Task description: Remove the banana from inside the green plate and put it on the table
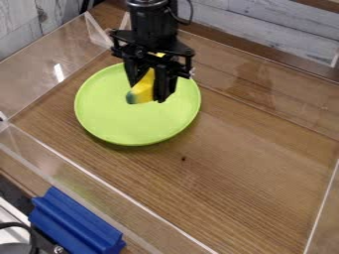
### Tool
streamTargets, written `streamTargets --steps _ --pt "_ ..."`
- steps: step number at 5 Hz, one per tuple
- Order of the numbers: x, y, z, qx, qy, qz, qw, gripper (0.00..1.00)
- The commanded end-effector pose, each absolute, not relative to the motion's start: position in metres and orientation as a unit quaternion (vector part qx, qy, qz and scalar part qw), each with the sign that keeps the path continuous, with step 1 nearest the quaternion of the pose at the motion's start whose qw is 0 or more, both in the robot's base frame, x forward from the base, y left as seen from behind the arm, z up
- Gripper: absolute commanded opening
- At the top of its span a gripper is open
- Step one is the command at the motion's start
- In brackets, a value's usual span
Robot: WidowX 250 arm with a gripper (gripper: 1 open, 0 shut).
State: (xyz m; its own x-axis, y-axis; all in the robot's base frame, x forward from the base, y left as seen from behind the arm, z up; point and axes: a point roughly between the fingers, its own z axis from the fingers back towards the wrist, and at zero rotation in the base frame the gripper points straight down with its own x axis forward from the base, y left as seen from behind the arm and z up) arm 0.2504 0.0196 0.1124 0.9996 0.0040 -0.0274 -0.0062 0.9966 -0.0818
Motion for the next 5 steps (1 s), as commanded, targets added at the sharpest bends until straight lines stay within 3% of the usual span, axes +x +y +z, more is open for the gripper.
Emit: streamTargets --steps 1,5 --pt "0.249 0.005 0.128 -0.042 -0.016 -0.011 0.999 0.00" --pt "0.233 -0.054 0.116 -0.049 -0.016 -0.033 0.998 0.00"
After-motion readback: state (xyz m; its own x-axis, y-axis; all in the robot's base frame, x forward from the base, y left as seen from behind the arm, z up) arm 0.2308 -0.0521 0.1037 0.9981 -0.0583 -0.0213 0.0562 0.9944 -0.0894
